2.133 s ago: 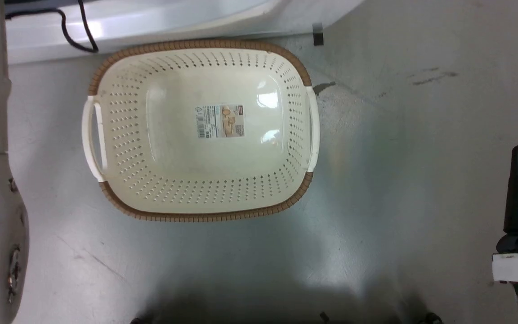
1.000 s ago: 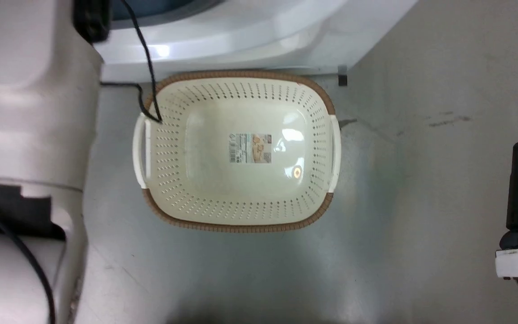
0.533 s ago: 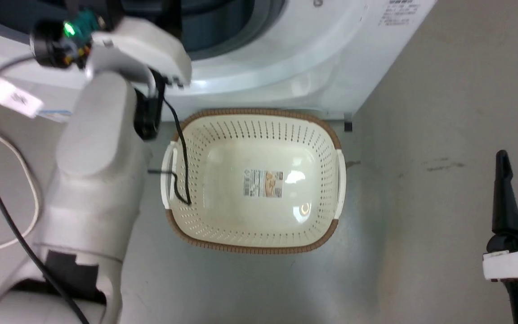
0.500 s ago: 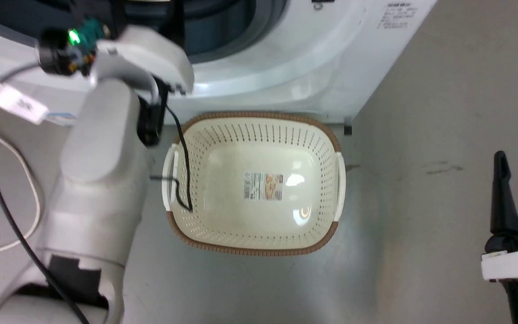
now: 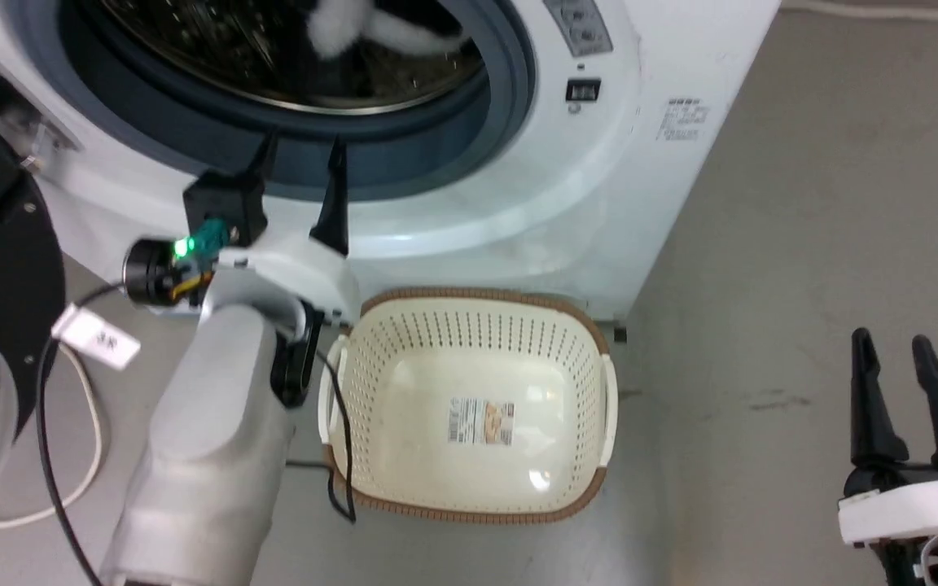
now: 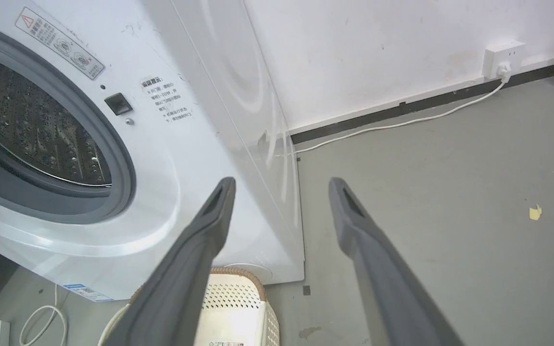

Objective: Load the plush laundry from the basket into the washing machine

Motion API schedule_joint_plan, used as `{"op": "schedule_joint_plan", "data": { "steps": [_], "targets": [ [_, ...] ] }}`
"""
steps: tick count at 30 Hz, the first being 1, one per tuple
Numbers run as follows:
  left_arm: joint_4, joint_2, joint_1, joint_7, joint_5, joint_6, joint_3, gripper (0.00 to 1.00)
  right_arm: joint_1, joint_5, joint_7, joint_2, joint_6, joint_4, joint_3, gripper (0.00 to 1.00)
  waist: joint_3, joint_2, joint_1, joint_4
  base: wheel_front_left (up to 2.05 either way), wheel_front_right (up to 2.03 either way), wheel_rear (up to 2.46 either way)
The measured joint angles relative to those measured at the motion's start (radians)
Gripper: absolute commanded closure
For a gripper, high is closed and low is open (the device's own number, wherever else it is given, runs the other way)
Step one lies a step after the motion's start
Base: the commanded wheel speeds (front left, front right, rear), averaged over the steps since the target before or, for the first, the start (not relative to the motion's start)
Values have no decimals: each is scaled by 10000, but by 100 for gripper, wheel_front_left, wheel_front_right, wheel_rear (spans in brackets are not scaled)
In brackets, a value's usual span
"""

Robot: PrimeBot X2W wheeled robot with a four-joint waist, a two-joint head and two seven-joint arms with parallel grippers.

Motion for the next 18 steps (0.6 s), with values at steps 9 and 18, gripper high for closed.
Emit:
{"op": "schedule_joint_plan", "data": {
  "steps": [9, 18],
  "targets": [
    [-644, 52, 1757, 0, 4, 2, 142, 0, 484, -251, -221, 48, 0, 454, 240, 0, -1360, 0, 1, 62, 0, 0, 0],
    [-1338, 81, 3325, 0, 79, 33, 140, 0, 1034, -625, -414, 67, 0, 905, 665, 0, -2666, 0, 2, 137, 0, 0, 0]
  ]
}}
